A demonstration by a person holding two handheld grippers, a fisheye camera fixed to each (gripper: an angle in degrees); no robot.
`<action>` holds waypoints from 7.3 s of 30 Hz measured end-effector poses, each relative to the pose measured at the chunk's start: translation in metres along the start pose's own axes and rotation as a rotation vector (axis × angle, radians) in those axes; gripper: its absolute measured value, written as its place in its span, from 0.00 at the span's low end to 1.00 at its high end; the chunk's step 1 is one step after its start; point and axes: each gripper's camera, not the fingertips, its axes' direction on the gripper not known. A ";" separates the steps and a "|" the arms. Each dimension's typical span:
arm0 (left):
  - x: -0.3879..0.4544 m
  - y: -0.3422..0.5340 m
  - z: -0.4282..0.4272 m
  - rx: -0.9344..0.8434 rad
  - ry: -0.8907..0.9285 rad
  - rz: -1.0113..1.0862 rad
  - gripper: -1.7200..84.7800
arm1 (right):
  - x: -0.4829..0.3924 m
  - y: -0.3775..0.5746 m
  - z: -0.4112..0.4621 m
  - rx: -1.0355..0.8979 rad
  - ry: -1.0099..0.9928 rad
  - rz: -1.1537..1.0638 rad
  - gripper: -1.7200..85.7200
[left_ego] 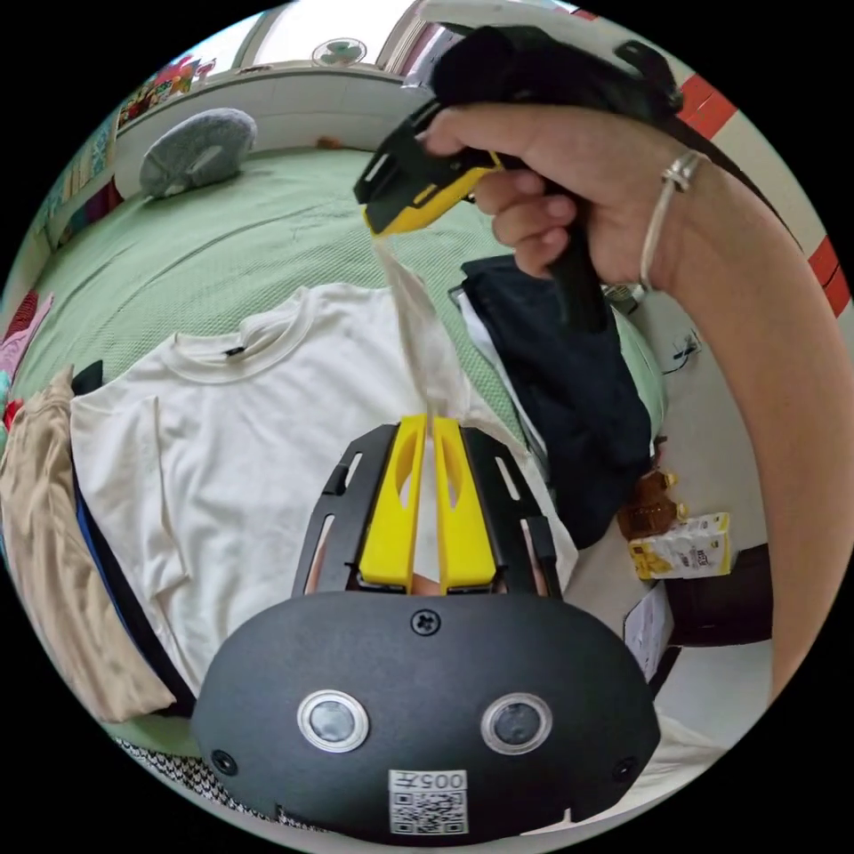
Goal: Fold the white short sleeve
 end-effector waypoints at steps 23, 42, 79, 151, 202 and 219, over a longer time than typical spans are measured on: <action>-0.053 0.015 0.019 -0.012 0.180 -0.043 0.08 | 0.102 0.043 0.103 -0.078 -0.038 0.181 0.11; -0.077 0.020 -0.004 -0.069 0.022 -0.030 0.02 | 0.133 0.079 0.127 0.040 0.005 0.157 0.05; -0.305 0.084 -0.213 0.220 -0.466 -0.226 0.14 | 0.205 0.207 0.114 0.158 -0.095 0.001 0.10; -0.396 0.165 -0.333 0.204 -0.374 -0.339 0.03 | 0.334 0.280 0.079 0.266 -0.182 0.127 0.06; -0.204 0.513 -0.518 0.167 -0.323 -0.375 0.05 | 0.270 0.737 -0.111 0.292 -0.311 0.024 0.13; -0.193 0.390 -0.447 0.031 -0.318 -0.151 0.15 | 0.217 0.591 -0.103 0.279 -0.231 -0.058 0.15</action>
